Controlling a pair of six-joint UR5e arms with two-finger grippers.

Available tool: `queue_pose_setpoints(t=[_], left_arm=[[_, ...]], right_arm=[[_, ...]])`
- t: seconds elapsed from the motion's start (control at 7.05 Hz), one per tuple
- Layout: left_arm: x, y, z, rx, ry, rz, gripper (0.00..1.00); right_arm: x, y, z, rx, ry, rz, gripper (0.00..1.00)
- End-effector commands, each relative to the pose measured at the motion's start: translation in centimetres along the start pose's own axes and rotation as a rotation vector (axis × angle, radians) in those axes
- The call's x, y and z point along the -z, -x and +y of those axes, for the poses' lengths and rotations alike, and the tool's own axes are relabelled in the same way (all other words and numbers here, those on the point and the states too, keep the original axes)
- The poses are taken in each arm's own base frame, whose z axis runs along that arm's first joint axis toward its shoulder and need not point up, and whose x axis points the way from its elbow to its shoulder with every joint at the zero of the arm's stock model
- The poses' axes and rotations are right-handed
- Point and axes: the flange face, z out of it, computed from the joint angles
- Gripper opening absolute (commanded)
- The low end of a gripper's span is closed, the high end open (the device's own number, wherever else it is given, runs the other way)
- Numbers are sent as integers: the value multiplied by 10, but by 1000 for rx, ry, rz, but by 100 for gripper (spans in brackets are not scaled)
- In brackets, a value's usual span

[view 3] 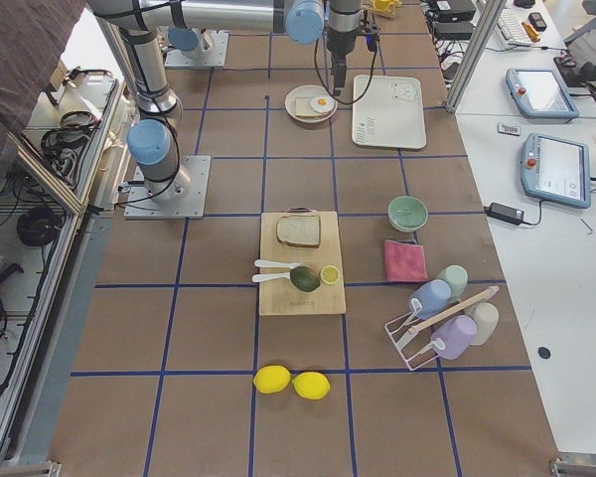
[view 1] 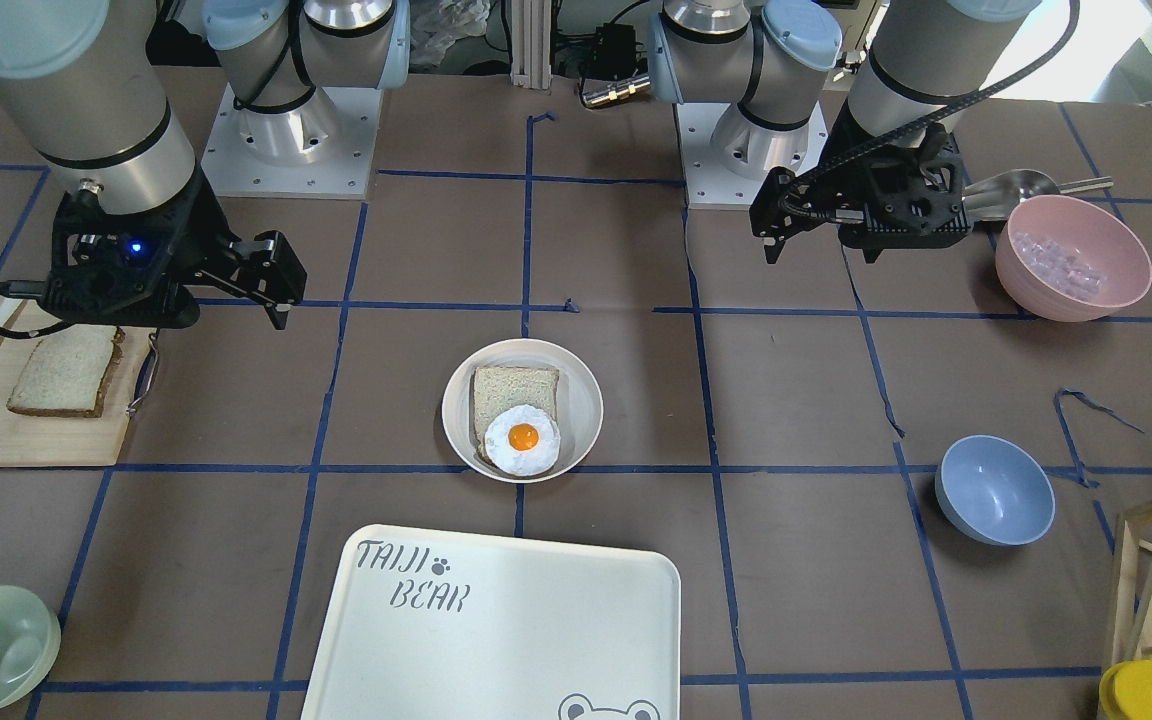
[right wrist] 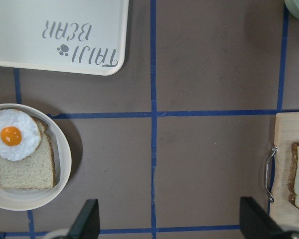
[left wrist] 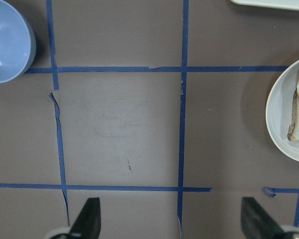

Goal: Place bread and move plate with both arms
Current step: 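Move the right gripper down to the bread slice on the wooden board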

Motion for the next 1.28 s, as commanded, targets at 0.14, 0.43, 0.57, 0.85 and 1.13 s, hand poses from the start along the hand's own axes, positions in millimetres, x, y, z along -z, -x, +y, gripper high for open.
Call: queue_pose_setpoints(t=[0.14, 0.43, 0.57, 0.85, 1.13], left_arm=[[0, 1, 0, 2, 0, -1, 100], [0, 0, 0, 0, 1, 0, 100], [0, 0, 0, 0, 1, -1, 100], [-1, 0, 1, 0, 4, 1, 100], [-1, 0, 0, 0, 3, -1, 100]], right_arm=[[-89, -96, 12, -143, 174, 112, 98], [-138, -137, 16, -135, 95, 153, 97], [-165, -154, 27, -124, 61, 206, 96], [-211, -181, 53, -59, 27, 221, 84], [-236, -190, 55, -36, 81, 204, 70]])
